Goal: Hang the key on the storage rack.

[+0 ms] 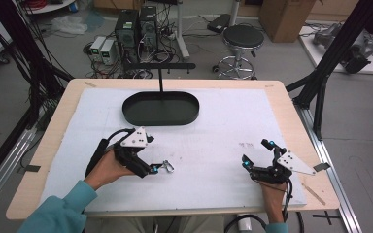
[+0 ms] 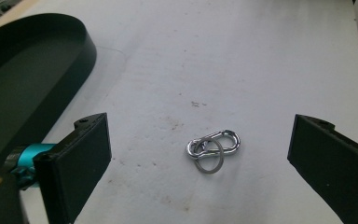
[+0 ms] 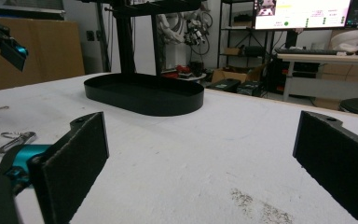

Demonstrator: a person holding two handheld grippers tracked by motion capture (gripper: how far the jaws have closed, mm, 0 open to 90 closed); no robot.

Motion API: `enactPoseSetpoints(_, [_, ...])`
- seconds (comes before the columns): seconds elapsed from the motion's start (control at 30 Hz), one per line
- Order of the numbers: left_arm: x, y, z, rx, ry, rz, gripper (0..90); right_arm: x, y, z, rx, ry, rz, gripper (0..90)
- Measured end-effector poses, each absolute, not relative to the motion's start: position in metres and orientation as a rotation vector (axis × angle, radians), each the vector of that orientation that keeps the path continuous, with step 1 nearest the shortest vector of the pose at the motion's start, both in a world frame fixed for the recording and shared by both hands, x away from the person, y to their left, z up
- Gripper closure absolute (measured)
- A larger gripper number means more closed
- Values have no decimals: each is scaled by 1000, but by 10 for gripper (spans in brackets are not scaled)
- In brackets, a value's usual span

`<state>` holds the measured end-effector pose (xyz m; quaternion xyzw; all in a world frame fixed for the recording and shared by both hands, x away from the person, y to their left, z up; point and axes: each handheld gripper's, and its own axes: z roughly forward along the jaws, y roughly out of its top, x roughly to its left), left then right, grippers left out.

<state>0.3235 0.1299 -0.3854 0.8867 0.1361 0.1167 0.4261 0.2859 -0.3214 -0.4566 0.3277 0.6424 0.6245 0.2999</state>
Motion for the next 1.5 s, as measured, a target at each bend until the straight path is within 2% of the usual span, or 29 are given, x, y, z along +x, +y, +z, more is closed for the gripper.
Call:
enactPoseSetpoints(0.7, [333, 102, -411, 2403, 327, 252, 76, 286, -321, -457, 873, 1708, 1661, 25])
enactPoseSetpoints(1.23, [337, 96, -421, 2474, 339, 238, 171, 286, -322, -457, 868, 1706, 1663, 26])
enactPoseSetpoints(1.5, [338, 94, -424, 2502, 330, 230, 282, 286, -322, -457, 873, 1705, 1664, 25])
